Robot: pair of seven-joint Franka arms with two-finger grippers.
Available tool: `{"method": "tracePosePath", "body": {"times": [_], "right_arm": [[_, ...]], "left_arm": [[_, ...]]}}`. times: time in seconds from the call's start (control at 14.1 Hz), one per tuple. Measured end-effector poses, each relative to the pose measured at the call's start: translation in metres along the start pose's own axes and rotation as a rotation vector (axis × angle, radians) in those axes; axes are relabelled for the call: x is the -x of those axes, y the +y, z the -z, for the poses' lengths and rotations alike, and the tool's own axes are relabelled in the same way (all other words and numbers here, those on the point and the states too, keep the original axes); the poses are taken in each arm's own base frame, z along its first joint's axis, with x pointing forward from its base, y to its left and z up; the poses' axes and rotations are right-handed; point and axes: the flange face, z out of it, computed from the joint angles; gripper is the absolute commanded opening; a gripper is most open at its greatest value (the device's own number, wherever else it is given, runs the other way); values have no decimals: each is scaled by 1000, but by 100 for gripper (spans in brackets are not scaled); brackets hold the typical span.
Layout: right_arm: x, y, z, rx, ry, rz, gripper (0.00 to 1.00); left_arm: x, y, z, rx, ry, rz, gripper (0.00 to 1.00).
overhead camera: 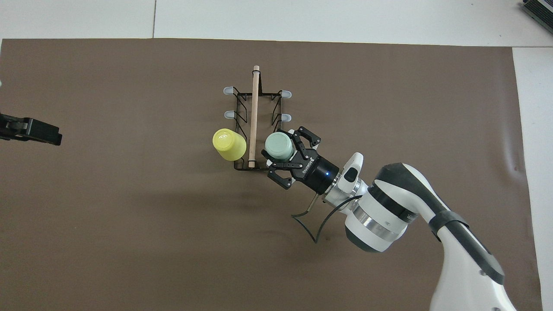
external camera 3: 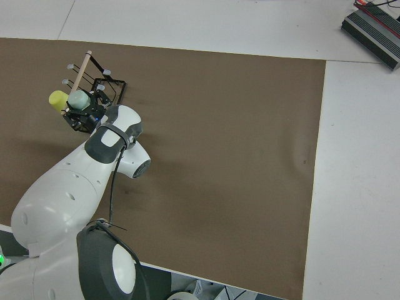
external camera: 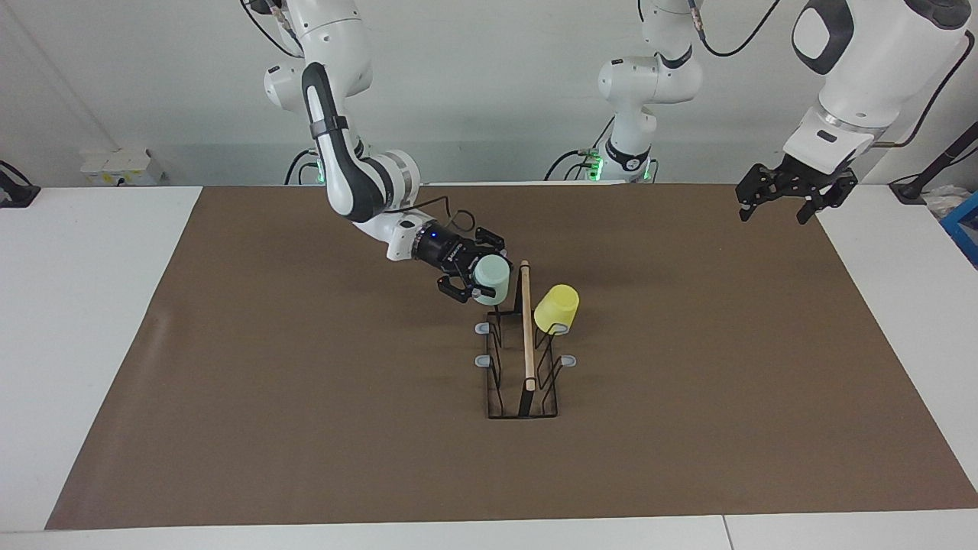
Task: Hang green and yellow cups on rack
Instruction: 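Lower the green cup onto a rack peg with the right gripper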
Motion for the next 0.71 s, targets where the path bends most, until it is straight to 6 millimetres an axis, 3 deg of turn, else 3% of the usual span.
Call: {"method": "tracePosePath", "body": {"times": [0.71], "right_arm": [[48,9,-3,-17,32,15,0]], "left_arm": [[5,2,-7,17,-17,14,100]]}}
